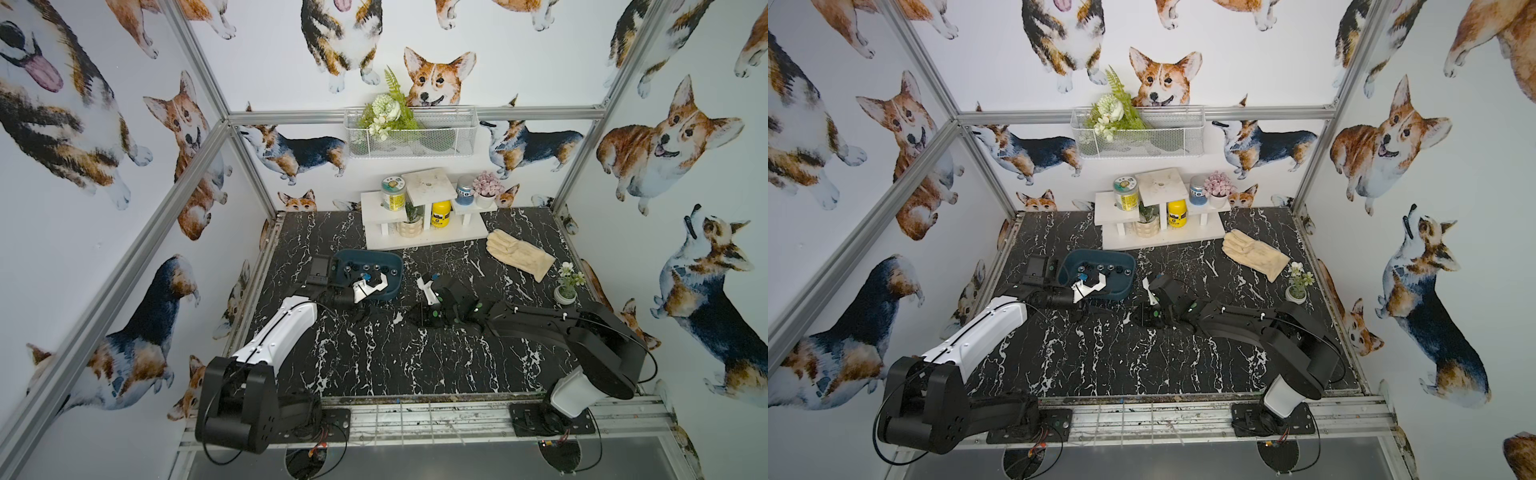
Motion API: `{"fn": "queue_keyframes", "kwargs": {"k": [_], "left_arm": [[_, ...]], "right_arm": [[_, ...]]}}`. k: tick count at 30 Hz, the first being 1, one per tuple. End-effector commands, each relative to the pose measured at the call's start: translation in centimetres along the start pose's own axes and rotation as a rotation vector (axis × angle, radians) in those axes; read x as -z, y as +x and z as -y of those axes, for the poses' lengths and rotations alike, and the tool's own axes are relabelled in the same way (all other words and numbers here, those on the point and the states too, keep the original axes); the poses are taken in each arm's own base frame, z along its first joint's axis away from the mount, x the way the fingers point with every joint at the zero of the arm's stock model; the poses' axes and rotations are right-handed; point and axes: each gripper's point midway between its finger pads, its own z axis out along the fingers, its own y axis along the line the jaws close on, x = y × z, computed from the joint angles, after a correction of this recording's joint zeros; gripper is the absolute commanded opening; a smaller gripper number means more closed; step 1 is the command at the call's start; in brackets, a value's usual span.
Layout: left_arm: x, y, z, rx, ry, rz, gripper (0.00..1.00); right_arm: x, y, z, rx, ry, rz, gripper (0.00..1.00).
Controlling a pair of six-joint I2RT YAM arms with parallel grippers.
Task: Put the nuts on the desktop into the storage box
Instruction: Pick up the nut from the center of the board.
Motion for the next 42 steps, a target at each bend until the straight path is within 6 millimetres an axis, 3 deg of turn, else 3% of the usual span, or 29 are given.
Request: {"fn": "queue_keyframes", "kwargs": {"k": [1,8,14,21,30,42], "left_arm": [[-0.8,-2.3,0.1,-0.111,0.039,0.101,0.67],[-4.0,-4.5,1.1,-0.112,0.091,0.135,0.70],[-6.1,-5.7,1.9,-0.079,0.127,0.142,0.70],[-6.8,-6.3,1.1,-0.018,0.078,0.149,0.58],[-6.4,-8.0,1.3,0.029,0.093,0.195,0.49],[-6.3,-8.8,1.5,0.073,0.112,0.221,0.47]], "right_arm": [[1.8,-0.6,-3.6,-0.099,-0.206,-0.004,0.22],[6.2,-2.7,-6.0,-0.274,-0.480,0.090,0.22],[8.1,-3.6,-6.7,-0.358,-0.586,0.162,0.21],[9.9,-4.8,-6.6,-0.409,-0.636,0.261,0.20],[9.8,-5.3,-6.1,-0.465,-0.659,0.299,0.17],[9.4,-5.8,-5.4,-0.504,-0.629,0.350,0.16]]}}
